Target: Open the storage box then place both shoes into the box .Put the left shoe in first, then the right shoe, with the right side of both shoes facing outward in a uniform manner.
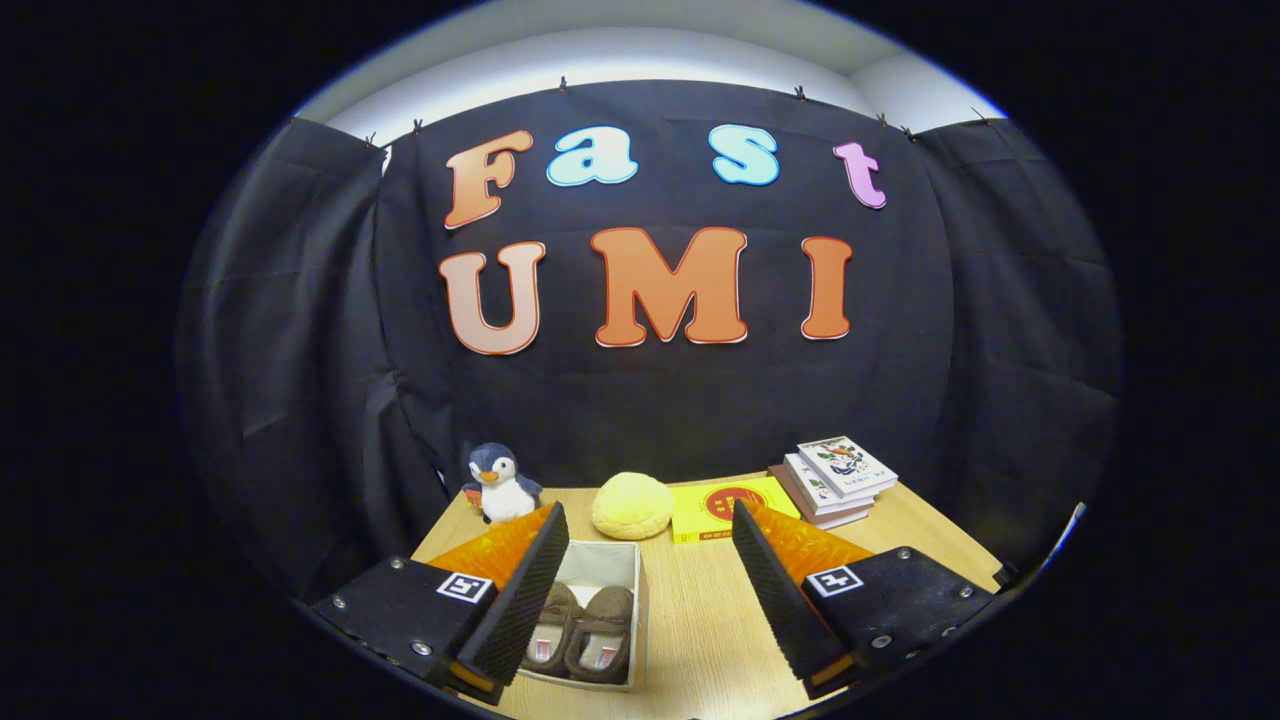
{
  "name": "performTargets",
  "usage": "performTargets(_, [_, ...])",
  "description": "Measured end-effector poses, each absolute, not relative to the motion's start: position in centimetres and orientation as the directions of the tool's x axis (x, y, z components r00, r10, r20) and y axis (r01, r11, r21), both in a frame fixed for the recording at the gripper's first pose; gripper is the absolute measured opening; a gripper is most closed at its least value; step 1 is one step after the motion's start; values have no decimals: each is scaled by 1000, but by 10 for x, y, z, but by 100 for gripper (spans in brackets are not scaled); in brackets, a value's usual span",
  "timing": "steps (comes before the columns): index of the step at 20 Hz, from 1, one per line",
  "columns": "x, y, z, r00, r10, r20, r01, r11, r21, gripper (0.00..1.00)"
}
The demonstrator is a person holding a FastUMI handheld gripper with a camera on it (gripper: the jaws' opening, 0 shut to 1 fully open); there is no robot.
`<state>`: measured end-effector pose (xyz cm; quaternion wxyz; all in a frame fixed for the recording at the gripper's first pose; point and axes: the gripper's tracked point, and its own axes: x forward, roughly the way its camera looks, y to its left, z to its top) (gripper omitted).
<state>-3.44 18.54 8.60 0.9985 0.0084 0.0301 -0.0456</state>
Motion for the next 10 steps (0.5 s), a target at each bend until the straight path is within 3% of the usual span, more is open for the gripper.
performTargets(10, [-45,168,103,995,-96,-9,96,995,24,98])
